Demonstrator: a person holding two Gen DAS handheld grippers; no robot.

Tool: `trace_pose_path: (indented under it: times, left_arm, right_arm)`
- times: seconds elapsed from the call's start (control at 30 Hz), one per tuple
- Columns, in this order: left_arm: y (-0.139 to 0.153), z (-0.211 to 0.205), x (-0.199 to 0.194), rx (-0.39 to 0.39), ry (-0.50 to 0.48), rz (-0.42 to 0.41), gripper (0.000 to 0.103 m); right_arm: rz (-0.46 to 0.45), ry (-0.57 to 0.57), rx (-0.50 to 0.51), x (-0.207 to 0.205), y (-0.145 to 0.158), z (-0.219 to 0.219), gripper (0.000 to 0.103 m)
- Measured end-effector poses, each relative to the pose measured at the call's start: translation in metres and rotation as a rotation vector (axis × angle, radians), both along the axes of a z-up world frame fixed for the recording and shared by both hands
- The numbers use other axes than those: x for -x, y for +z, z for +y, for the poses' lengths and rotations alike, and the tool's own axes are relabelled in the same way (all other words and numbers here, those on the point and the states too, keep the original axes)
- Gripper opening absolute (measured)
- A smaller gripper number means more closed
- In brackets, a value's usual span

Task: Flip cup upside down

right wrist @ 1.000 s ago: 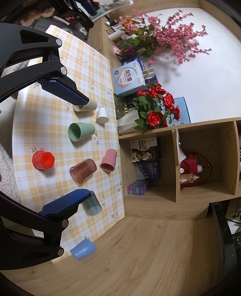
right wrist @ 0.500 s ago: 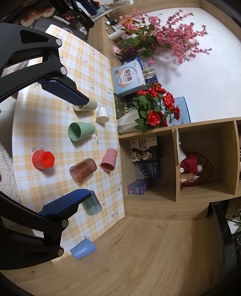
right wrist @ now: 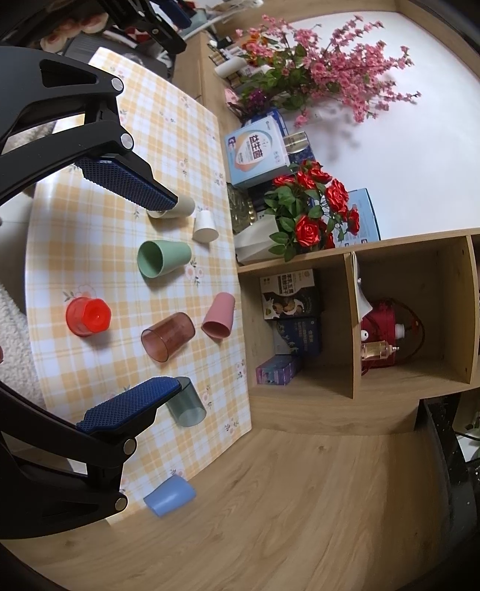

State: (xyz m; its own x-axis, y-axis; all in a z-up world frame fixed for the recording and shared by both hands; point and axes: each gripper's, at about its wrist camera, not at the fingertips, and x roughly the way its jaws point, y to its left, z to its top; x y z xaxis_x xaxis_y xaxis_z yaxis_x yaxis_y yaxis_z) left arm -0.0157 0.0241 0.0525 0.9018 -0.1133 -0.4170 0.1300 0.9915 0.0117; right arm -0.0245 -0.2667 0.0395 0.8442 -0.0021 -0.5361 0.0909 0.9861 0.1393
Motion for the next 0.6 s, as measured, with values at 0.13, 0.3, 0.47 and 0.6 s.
trace_pose_path:
  times: [0.13,0.3,0.47,0.6]
  left_arm:
    - [-0.0003,0.0005,0.0003,0.001,-0.003,0.000,0.097]
    - [-0.0016,0.0000,-0.0005,0.000,-0.006,0.003,0.097]
    - [-0.0018,-0.0011,-0.0008,0.000,-0.006,0.003,0.097]
    - [-0.0019,-0.0006,-0.0009,0.000,-0.007,0.004,0.097]
  right_arm:
    - [0.000,0.000,0.000,-0.0003,0.0003,0.0000,0.088]
    - [0.001,-0.004,-0.001,0.0002,0.0001,-0.0013,0.088]
    - [0.003,-0.005,-0.001,-0.0003,-0.0005,-0.0019,0.088]
    - [0.004,-0.005,-0.001,-0.0001,-0.0007,-0.0020,0.088]
